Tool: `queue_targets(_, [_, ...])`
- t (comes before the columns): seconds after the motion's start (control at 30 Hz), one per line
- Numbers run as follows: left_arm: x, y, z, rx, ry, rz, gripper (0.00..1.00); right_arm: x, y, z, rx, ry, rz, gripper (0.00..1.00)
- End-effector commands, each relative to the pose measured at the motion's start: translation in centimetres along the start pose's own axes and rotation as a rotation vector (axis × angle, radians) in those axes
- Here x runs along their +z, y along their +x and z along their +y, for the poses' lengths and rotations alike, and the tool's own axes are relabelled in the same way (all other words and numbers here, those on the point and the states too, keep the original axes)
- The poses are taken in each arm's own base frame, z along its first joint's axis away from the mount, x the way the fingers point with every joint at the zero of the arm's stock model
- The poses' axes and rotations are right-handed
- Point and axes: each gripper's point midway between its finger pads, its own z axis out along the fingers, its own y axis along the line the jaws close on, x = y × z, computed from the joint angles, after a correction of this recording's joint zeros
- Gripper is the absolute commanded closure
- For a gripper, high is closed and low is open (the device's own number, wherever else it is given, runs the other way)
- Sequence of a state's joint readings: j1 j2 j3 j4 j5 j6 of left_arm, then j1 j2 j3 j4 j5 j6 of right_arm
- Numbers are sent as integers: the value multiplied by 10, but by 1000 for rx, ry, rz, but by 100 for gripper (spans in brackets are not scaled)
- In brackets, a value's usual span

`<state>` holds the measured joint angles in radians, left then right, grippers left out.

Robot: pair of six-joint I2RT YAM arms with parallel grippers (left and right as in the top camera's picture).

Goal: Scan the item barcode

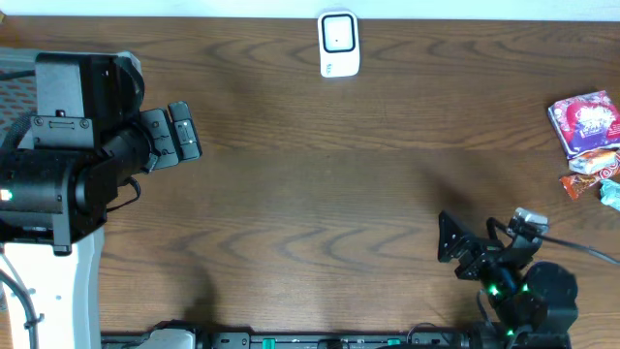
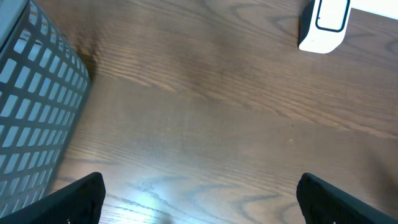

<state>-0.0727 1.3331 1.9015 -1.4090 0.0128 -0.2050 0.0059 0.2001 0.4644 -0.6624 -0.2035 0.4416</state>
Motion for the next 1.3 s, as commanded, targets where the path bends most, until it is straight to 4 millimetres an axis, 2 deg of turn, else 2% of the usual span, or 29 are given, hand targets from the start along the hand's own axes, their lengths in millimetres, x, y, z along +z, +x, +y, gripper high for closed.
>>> queue_targets(0.0, [-1,-1,2,6,-7,-4,2,5,2,-2,-11,-30,-70,1])
queue_targets(0.37, [-1,-1,2,6,-7,-4,2,21,-18,0,-106,-124,-328,1])
queue_targets(0.57, [-1,-1,2,6,-8,-4,2,17,-38,-2,-217,-87,-456,1])
queue_targets(0.8, [-1,-1,2,6,-7,-4,2,11,-51,-9,-324,-2,-525,1])
queue_targets(1.27, [-1,-1,2,6,-7,-4,2,20,-47,-17,-391,18,-596,1])
